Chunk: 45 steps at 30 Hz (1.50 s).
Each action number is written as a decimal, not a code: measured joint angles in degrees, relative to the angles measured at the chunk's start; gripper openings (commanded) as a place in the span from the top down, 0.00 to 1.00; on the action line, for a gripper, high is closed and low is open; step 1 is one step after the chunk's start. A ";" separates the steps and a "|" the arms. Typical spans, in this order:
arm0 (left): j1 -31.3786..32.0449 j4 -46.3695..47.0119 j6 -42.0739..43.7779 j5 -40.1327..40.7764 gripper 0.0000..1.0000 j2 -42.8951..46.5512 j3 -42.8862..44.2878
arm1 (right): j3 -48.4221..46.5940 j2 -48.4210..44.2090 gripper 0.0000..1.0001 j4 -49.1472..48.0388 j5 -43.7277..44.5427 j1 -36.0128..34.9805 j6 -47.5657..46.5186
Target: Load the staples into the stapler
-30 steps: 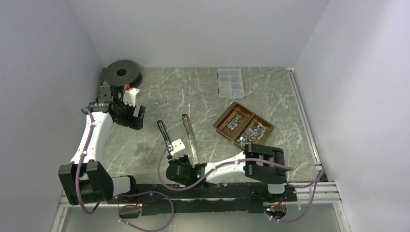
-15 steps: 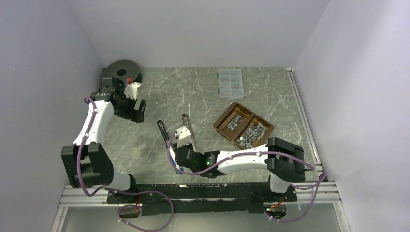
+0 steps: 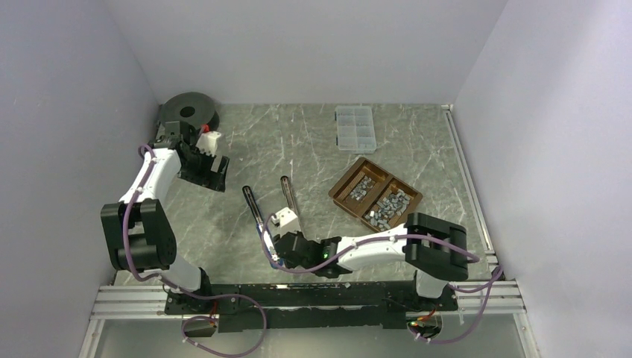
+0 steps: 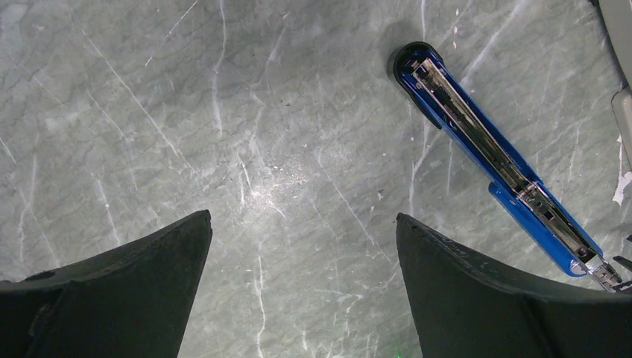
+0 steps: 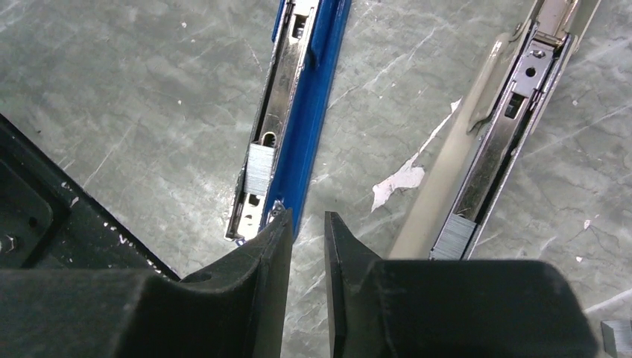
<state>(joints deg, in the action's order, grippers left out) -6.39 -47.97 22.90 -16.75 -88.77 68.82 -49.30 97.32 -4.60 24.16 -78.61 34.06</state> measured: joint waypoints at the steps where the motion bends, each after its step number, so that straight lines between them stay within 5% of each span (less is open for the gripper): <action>1: 0.00 0.04 0.17 0.00 0.01 0.00 0.00 | 0.07 0.00 0.68 -0.17 -0.33 0.24 0.00; 26: 0.63 1.25 1.66 -0.55 0.01 -1.31 -0.13 | -1.11 -0.61 0.63 -3.02 -4.76 2.82 -2.01; 45: 0.74 1.84 1.86 -0.55 0.01 -1.73 -0.44 | -3.26 2.99 0.76 -3.72 -5.42 3.56 -2.16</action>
<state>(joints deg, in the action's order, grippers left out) -5.65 -46.13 24.75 -17.30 -90.50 68.38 -52.56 100.31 -8.32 18.74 -75.05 31.90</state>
